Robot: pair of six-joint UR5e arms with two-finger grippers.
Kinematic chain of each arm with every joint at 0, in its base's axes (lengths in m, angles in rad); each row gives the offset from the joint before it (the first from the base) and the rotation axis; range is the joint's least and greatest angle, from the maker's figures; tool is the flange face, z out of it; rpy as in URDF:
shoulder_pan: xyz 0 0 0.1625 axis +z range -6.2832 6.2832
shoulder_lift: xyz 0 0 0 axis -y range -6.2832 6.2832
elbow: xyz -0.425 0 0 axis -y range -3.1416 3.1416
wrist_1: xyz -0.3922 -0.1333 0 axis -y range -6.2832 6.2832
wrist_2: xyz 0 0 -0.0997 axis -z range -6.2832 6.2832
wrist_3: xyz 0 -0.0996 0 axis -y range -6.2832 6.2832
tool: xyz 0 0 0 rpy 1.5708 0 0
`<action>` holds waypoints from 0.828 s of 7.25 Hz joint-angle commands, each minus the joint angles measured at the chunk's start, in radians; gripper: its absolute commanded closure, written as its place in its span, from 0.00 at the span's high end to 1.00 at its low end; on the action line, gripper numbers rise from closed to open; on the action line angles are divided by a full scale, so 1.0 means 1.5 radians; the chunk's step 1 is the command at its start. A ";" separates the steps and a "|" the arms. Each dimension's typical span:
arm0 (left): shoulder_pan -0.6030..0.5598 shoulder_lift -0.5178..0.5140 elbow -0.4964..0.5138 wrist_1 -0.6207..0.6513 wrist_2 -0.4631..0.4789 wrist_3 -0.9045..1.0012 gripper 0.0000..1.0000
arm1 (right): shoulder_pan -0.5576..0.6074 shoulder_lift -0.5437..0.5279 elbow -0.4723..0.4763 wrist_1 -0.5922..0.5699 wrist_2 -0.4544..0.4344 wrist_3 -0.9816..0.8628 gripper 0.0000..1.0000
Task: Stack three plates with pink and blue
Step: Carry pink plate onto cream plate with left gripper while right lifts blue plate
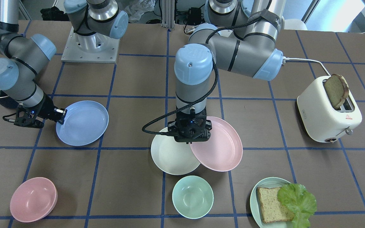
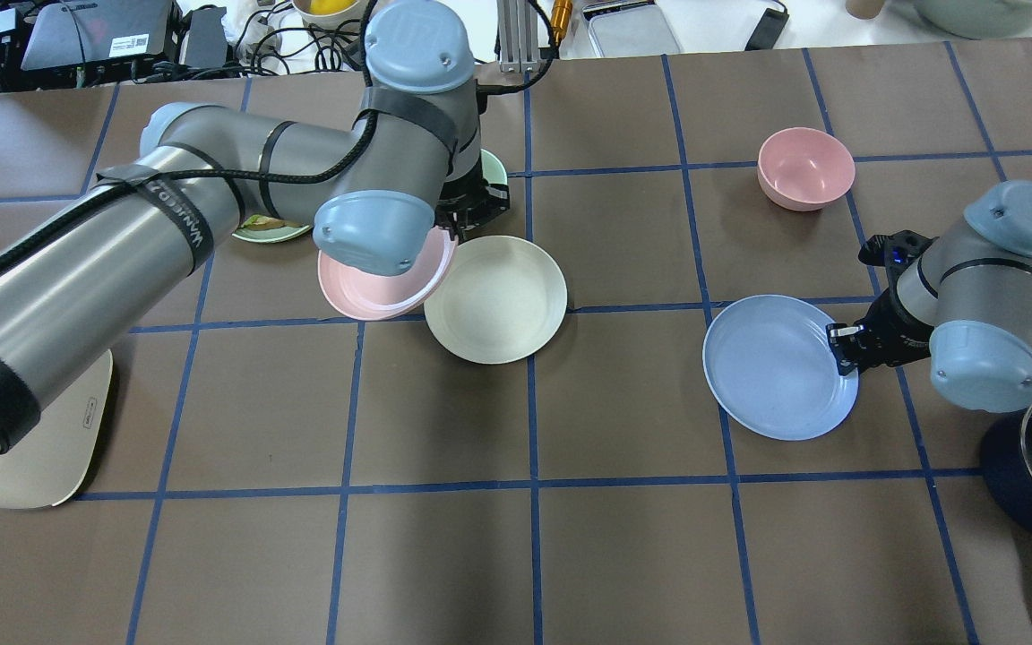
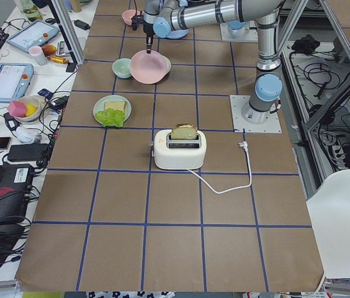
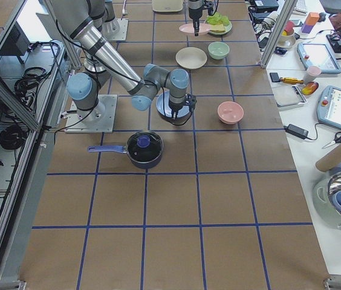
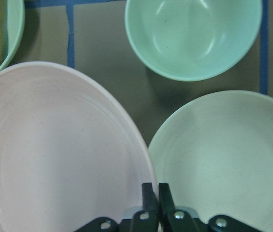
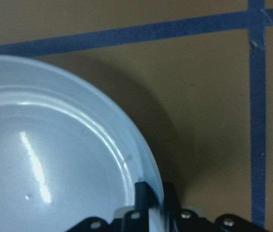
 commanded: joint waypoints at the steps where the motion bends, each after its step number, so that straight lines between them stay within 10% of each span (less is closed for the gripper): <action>1: -0.065 -0.051 0.038 -0.010 -0.001 -0.074 0.00 | 0.000 -0.028 -0.004 0.002 0.007 -0.017 0.00; 6: -0.097 -0.117 0.048 0.018 -0.002 -0.106 0.00 | 0.000 -0.044 -0.126 0.141 0.008 -0.019 0.00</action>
